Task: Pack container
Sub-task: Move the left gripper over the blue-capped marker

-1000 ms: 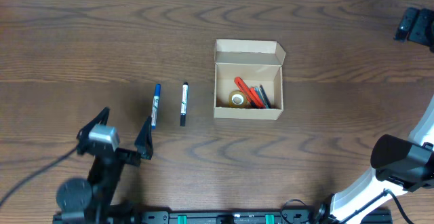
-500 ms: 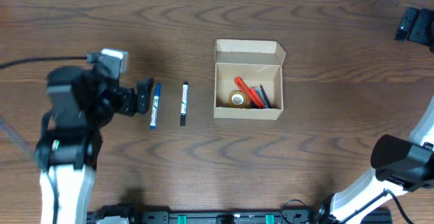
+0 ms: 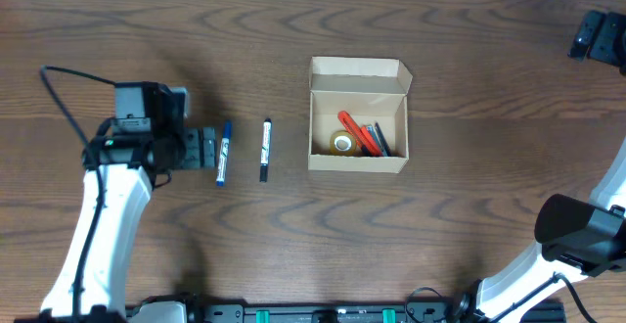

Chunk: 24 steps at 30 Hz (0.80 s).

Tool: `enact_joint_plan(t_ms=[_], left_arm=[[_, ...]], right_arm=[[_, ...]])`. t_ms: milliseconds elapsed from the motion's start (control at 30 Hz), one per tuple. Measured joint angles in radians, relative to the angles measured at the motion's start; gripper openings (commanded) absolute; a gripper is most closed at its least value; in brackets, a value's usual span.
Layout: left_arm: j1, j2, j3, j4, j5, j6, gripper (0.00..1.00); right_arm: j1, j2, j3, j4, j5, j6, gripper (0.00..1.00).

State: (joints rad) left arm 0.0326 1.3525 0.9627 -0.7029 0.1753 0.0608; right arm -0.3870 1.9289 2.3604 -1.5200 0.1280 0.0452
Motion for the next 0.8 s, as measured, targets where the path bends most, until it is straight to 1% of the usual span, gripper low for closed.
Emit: enact_joint_plan(t_ms=[167,367,567,700,800], left_arm=[[-0.064,0.092,0.025,-0.028,-0.074,-0.014,0.95],[-0.139,0.214,0.181,-0.036,-0.103,-0.019,0.95],[-0.140,0.332,0.308,-0.048,-0.138,-0.040,0.95],[-0.126,0.376,0.319,-0.055,-0.198,-0.050,0.95],[-0.120,0.403,0.319,-0.071,-0.217,-0.058,0.95]], right_arm=[[0.000,0.000,0.000,0.000,0.000,0.000,0.99],[0.000,0.000,0.000,0.000,0.000,0.000,0.99],[0.000,0.000,0.000,0.000,0.000,0.000,0.99],[0.000,0.000,0.000,0.000,0.000,0.000,0.99],[0.000,0.000,0.000,0.000,0.000,0.000,0.99]])
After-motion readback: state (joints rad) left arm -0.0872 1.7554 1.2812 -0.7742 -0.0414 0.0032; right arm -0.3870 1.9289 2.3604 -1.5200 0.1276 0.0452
